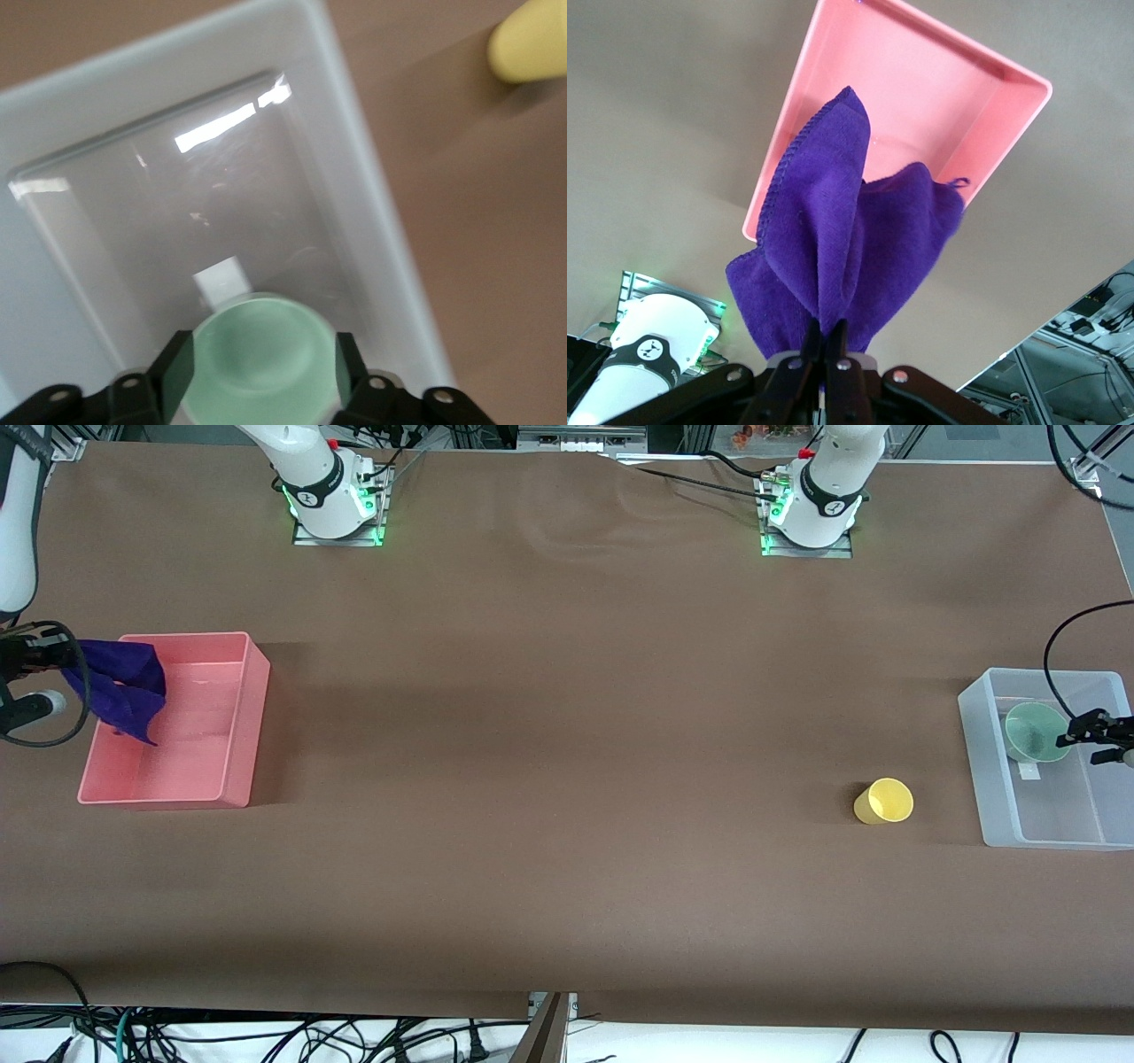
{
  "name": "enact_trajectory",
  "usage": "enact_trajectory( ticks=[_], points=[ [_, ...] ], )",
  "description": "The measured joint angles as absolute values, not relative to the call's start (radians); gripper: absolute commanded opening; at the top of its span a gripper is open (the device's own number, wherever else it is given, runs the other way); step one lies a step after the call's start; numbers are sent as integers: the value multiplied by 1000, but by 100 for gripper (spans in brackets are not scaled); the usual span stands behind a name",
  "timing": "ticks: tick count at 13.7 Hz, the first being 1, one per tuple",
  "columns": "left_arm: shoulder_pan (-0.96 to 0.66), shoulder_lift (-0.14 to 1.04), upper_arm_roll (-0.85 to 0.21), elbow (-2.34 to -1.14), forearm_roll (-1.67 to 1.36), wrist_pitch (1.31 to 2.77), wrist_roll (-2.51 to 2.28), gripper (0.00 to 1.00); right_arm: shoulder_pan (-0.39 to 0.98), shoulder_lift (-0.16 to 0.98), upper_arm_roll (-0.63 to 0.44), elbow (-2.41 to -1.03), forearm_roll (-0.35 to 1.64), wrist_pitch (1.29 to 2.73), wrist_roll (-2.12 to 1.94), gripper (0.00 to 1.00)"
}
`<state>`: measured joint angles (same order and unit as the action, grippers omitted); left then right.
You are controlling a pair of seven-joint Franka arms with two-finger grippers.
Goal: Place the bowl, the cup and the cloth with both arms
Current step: 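Drop the cloth into the pink bin while the left gripper places the bowl, then grasp the yellow cup with the left gripper while the right gripper withdraws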
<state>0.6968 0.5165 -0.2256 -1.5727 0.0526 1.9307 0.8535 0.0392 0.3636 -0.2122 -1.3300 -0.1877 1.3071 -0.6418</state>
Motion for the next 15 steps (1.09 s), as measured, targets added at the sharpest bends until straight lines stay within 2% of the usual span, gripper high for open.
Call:
enact_trajectory(
  ticks=[3, 4, 5, 6, 10, 11, 12, 13, 14, 15],
  points=[
    [586, 438, -287, -1557, 53, 1797, 564, 100, 36, 382, -212, -1403, -188, 1395, -641, 0],
    [529, 439, -289, -1558, 53, 1794, 459, 99, 36, 387, -212, -1428, -188, 1418, -640, 4],
    [473, 449, -289, -1559, 53, 1802, 357, 99, 35, 390, -212, -1447, -187, 1431, -639, 57],
    [421, 467, -288, -1561, 53, 1831, 263, 99, 34, 391, -212, -1460, -187, 1437, -639, 100],
    [347, 594, -280, -1572, 120, 1989, 135, 95, 13, 385, -217, -1469, -156, 1442, -637, 100],
    [350, 623, -273, -1573, 131, 2008, 136, 89, 11, 375, -220, -1467, -136, 1444, -627, 100],
    [354, 644, -270, -1573, 139, 2016, 138, 72, 11, 361, -221, -1463, -106, 1445, -605, 100],
    [356, 660, -269, -1574, 148, 2022, 138, 34, 12, 341, -221, -1456, -71, 1445, -570, 100],
    [356, 670, -269, -1574, 162, 2028, 138, 10, 14, 317, -217, -1447, -44, 1442, -535, 100],
    [355, 677, -269, -1574, 170, 2036, 138, 0, 16, 291, -202, -1437, -31, 1433, -504, 100]
  ],
)
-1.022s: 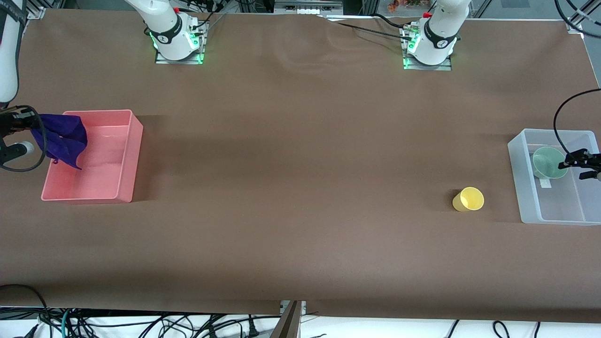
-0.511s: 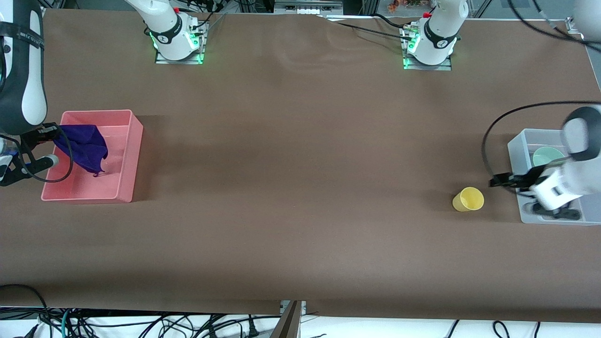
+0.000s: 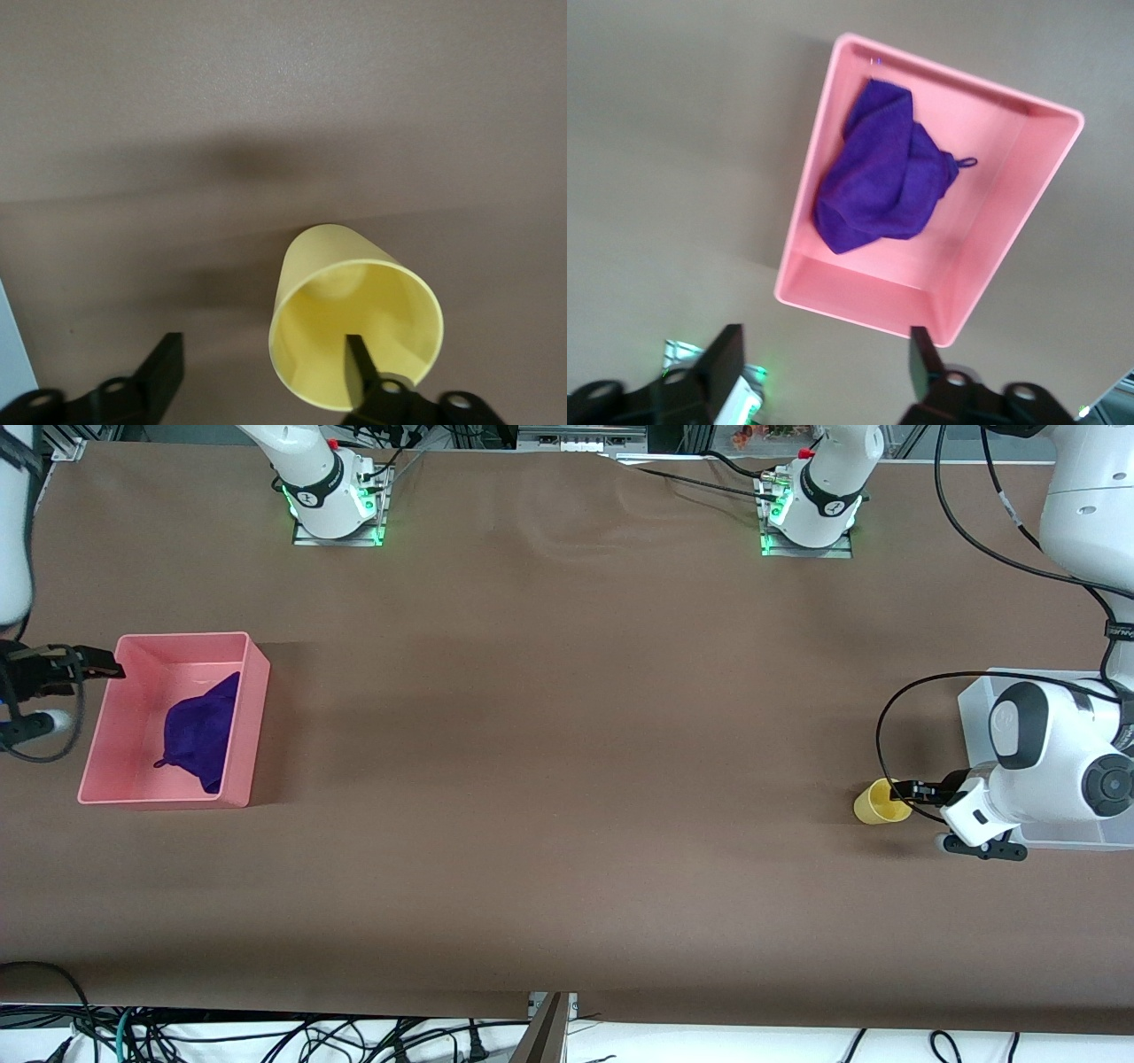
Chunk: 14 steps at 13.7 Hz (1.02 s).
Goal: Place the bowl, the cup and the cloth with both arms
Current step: 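Grasp the yellow cup with the left gripper while the right gripper withdraws, then carry the yellow cup into the green bowl and release it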
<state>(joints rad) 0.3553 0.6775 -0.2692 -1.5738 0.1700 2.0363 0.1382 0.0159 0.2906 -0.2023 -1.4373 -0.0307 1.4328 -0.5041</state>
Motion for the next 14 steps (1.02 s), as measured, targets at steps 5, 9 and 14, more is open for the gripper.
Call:
enact_trajectory(
  ticks=[5, 9, 14],
  points=[
    [354, 692, -270, -1574, 175, 2041, 138, 0, 30, 165, -30, -1424, -76, 1440, -306, 100],
    [354, 673, -279, -1558, 174, 2011, 138, 0, 19, 117, -30, -1424, -82, 1503, -305, 100],
    [365, 494, -276, -1529, 179, 1757, 190, 0, 17, 103, 5, -1430, -79, 1481, -149, 100]
  ],
)
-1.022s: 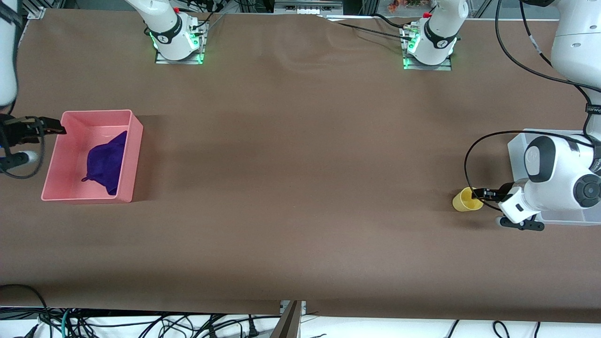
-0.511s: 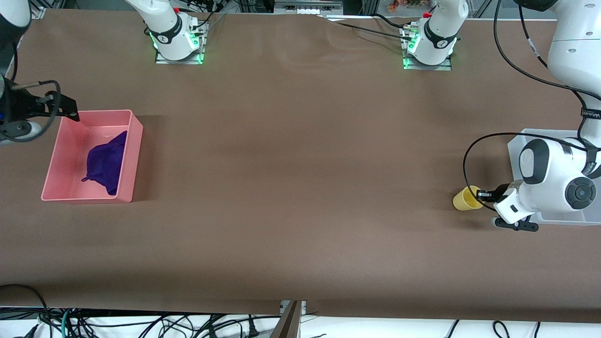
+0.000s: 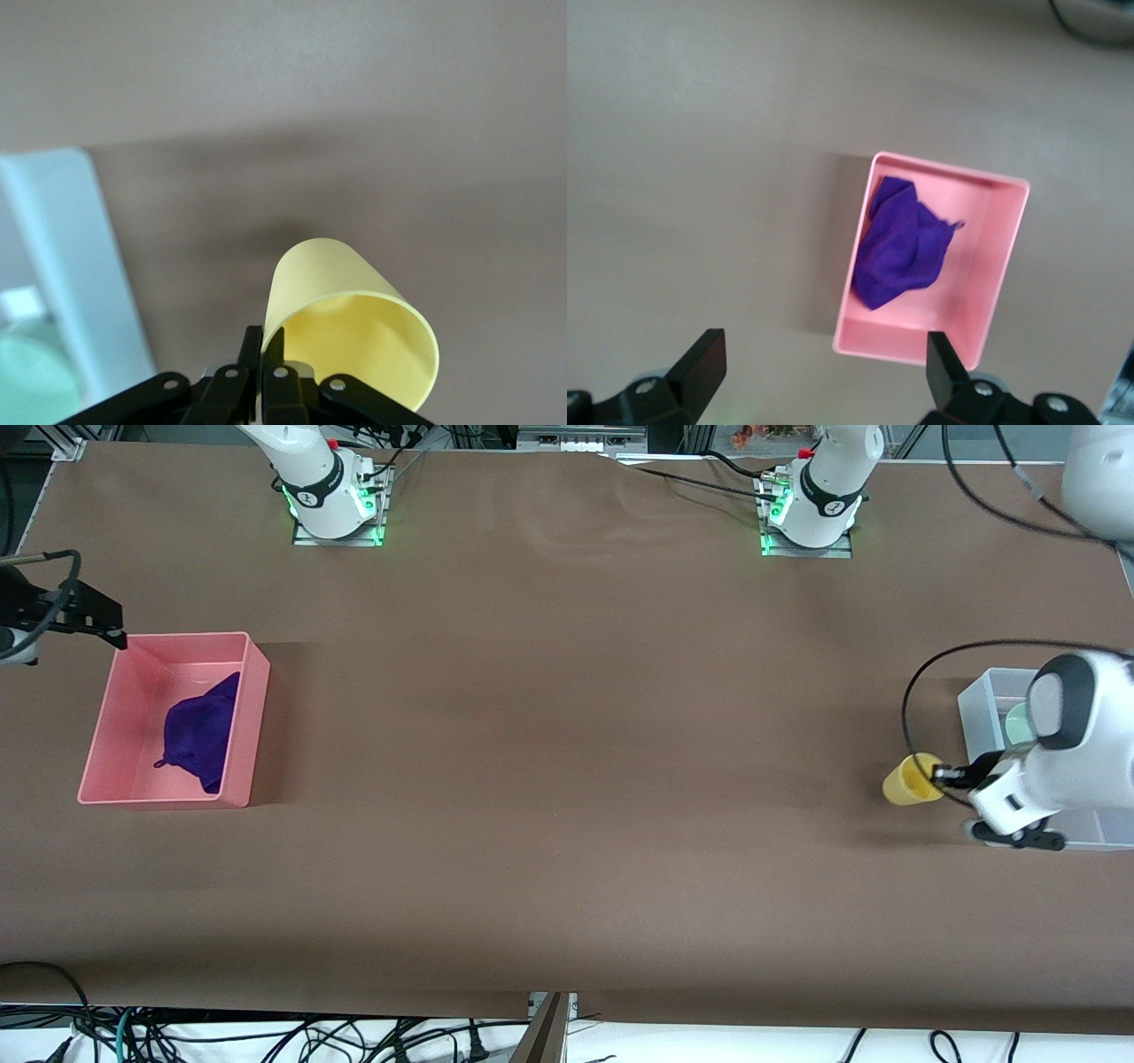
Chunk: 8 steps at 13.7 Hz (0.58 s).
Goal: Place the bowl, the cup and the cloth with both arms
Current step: 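Carry the yellow cup into the green bowl and release it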
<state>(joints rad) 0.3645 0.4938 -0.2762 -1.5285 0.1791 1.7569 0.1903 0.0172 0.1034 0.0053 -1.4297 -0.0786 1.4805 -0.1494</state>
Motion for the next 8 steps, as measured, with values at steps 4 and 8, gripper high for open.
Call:
enact_trajectory(
  ticks=[4, 8],
  points=[
    [509, 420, -237, -1538, 246, 1686, 475, 0, 16, 104, 11, -1432, -71, 1464, -78, 100],
    [699, 476, -233, -1570, 262, 1748, 690, 0, 16, 113, 11, -1433, -71, 1464, -77, 100]
  ],
)
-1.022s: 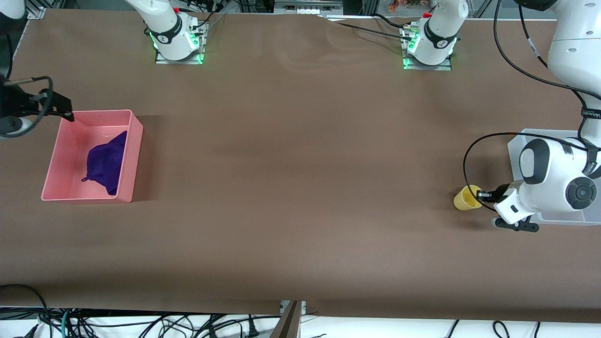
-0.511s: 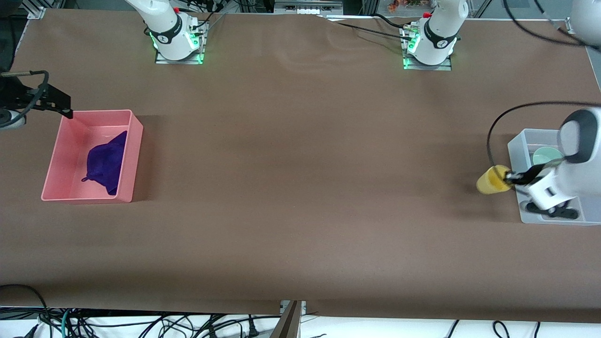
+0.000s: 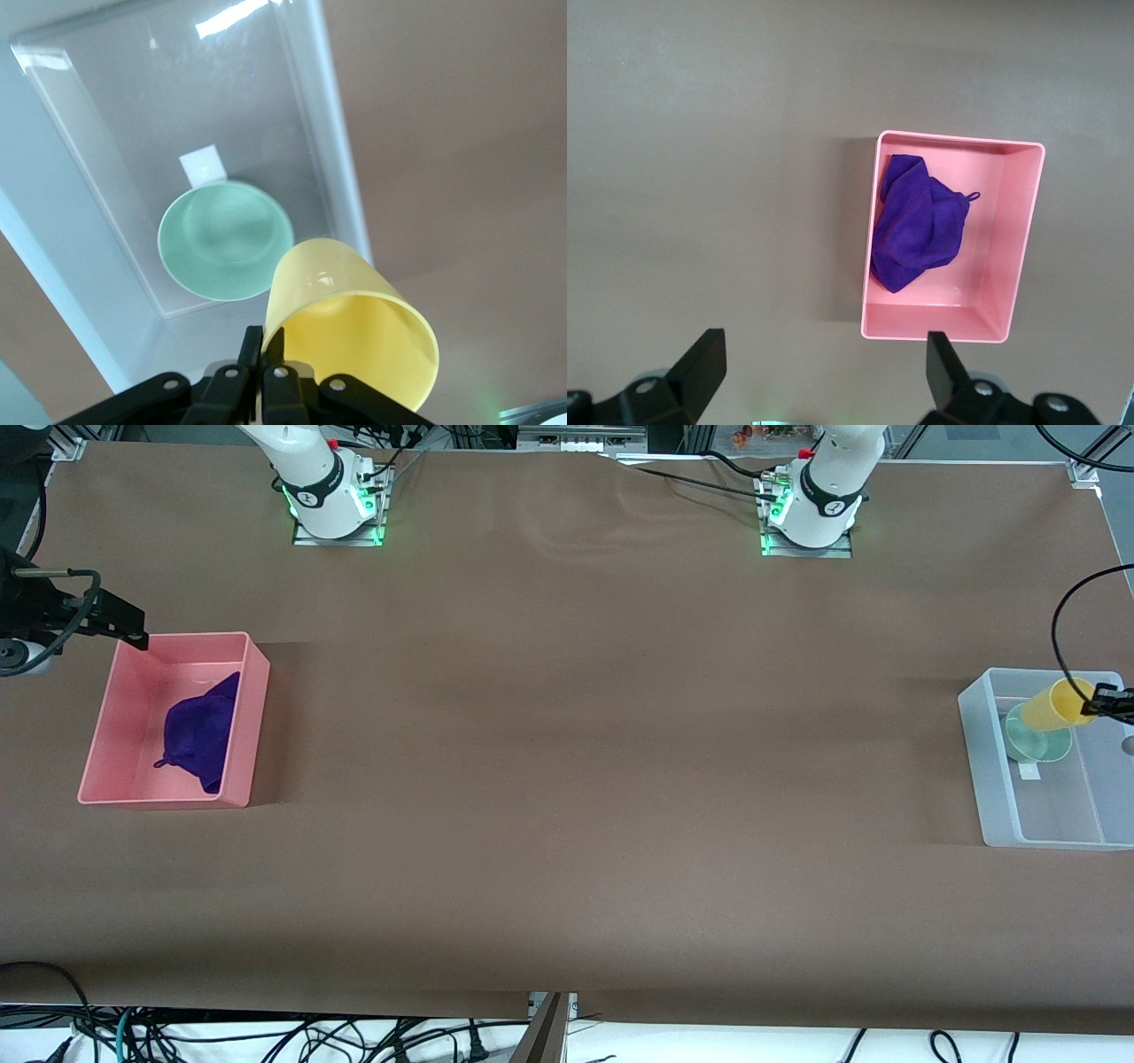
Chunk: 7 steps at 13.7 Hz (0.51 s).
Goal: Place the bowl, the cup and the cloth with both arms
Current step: 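Carry the yellow cup into the green bowl and release it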
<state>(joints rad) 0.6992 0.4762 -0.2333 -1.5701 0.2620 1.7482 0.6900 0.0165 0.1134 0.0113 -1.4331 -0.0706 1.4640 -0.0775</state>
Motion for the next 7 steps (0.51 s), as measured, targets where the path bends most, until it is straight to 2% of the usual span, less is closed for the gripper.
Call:
enact_trajectory(
  ticks=[5, 6, 7],
  points=[
    [771, 570, -234, -1580, 263, 1846, 781, 0, 17, 115, 12, -1433, -71, 1464, -78, 100],
    [783, 579, -234, -1587, 263, 1869, 793, 35, 17, 115, 11, -1433, -71, 1464, -77, 100],
    [790, 581, -234, -1595, 263, 1888, 796, 87, 16, 115, 11, -1433, -71, 1464, -77, 100]
  ],
)
